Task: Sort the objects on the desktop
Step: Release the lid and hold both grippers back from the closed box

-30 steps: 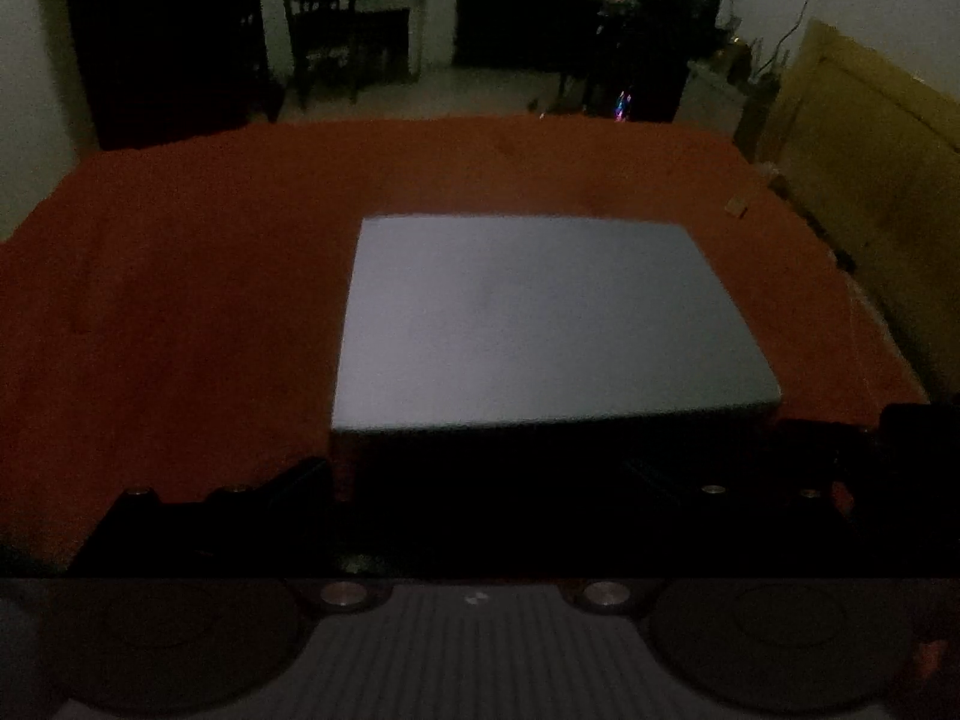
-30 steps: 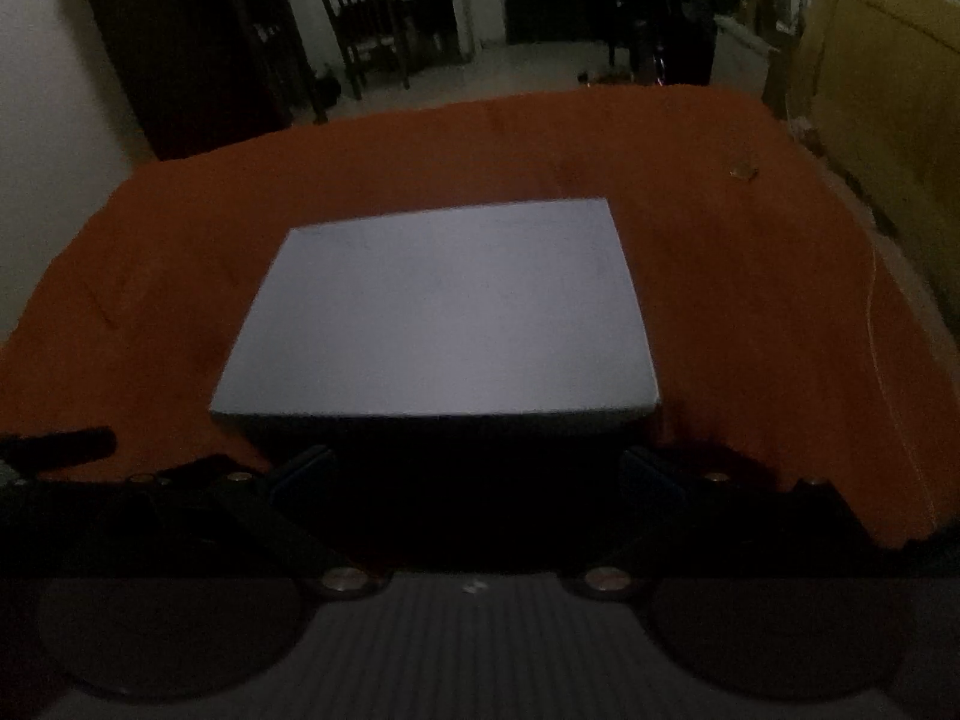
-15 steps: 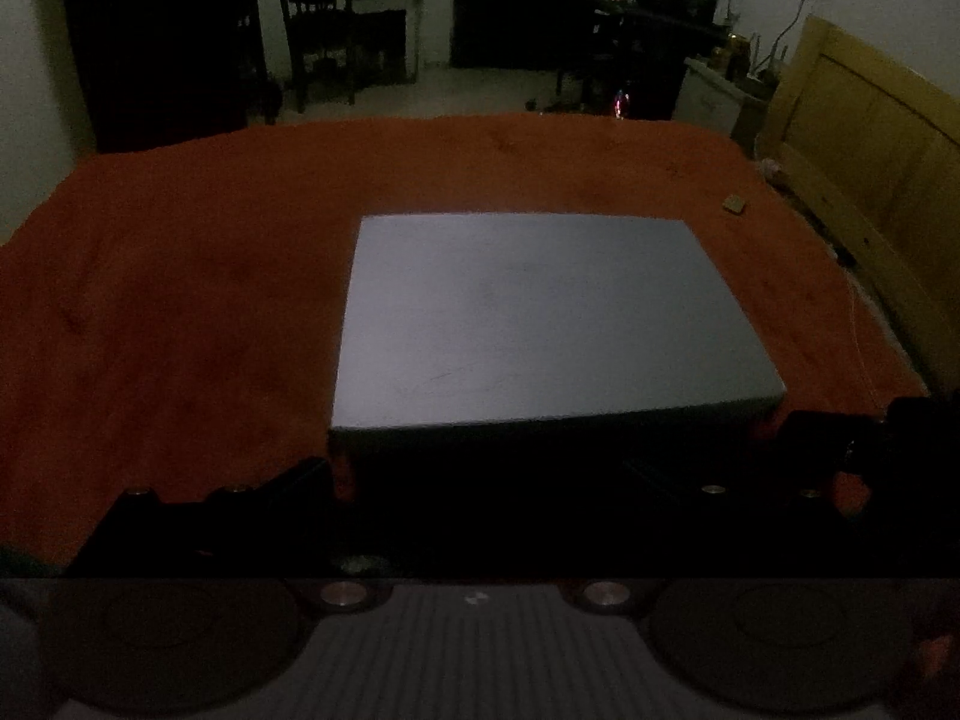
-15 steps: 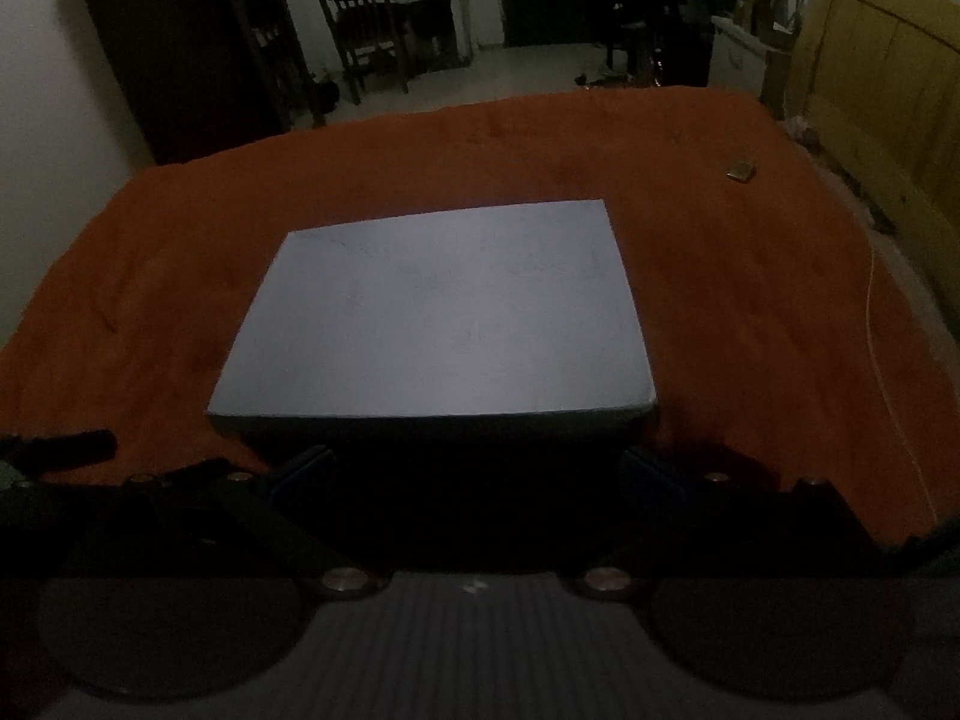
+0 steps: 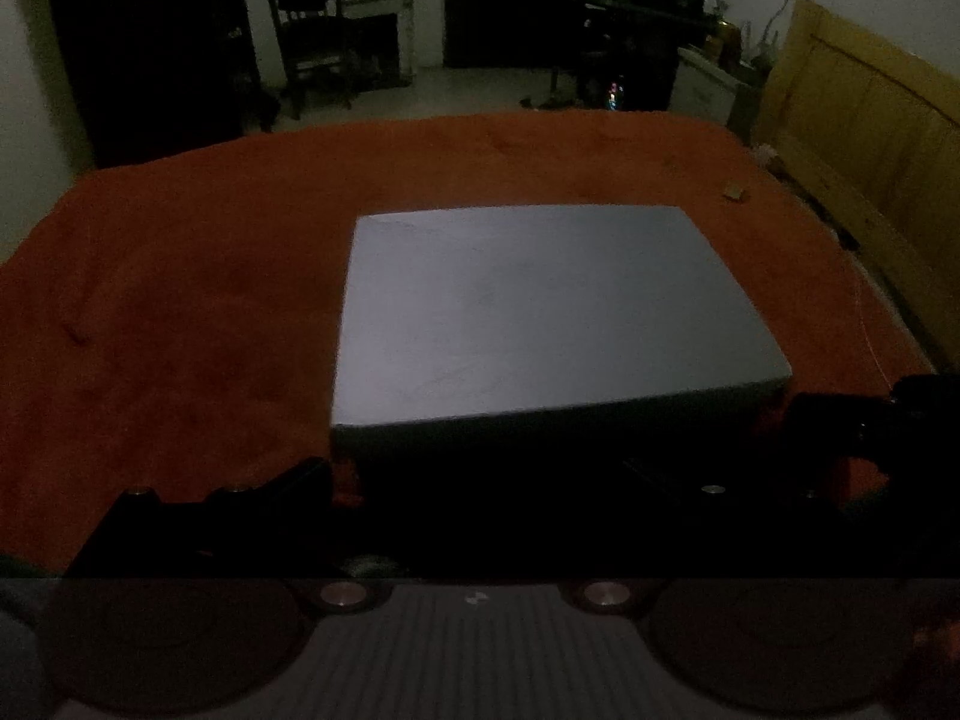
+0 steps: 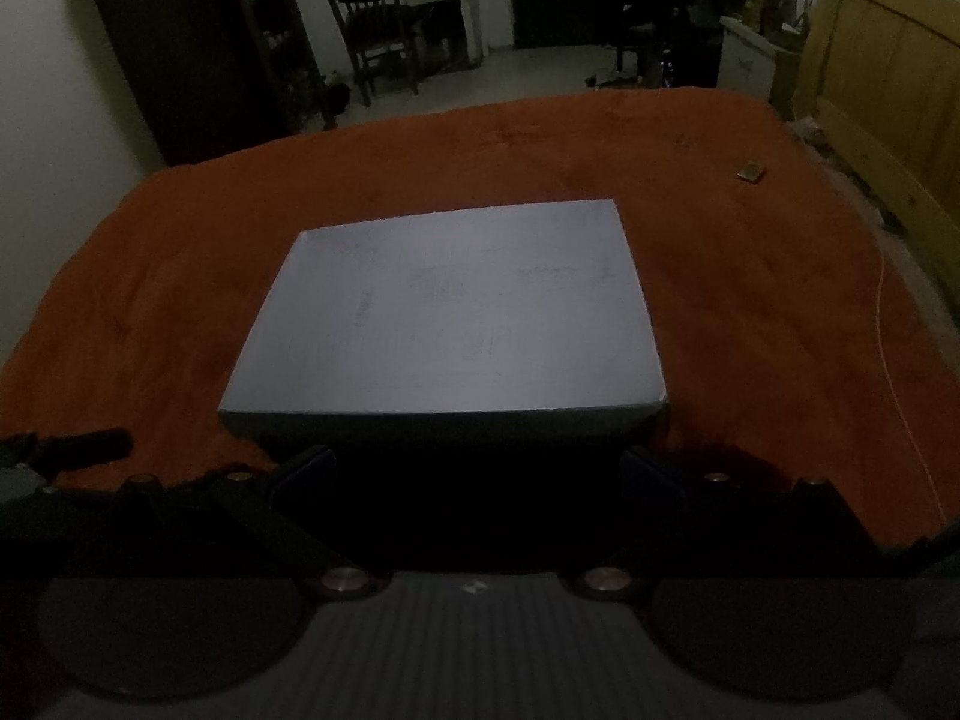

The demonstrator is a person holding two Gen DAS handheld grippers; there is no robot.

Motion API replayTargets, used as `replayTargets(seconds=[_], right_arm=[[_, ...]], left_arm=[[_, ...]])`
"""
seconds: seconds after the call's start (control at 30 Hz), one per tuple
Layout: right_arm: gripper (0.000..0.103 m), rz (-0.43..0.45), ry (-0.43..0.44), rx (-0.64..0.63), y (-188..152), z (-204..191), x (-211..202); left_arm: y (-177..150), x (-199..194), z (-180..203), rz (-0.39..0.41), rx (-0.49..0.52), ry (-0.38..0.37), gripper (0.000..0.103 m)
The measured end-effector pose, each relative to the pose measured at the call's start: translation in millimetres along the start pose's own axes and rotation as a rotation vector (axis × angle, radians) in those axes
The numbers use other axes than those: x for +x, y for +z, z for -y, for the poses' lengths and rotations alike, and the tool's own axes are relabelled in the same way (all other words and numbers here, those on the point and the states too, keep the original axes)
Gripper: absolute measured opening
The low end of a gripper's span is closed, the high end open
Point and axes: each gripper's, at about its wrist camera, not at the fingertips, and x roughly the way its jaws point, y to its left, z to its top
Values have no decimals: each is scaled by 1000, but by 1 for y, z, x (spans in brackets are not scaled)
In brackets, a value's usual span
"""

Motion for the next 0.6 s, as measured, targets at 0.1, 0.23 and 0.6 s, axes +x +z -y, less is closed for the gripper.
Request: replayTargets(seconds=[0.1,0.23,0.6], right_arm=[[103,-4,-1,2,0,0,1],[103,-15,0,4,-1,2,3],[103,-45,4,5,-3,1,8]], left_arm=[[0,0,1,0,4,1,102],[1,1,-1,-4,-7,4,102],[0,5,-1,-37,-13,-3,102]])
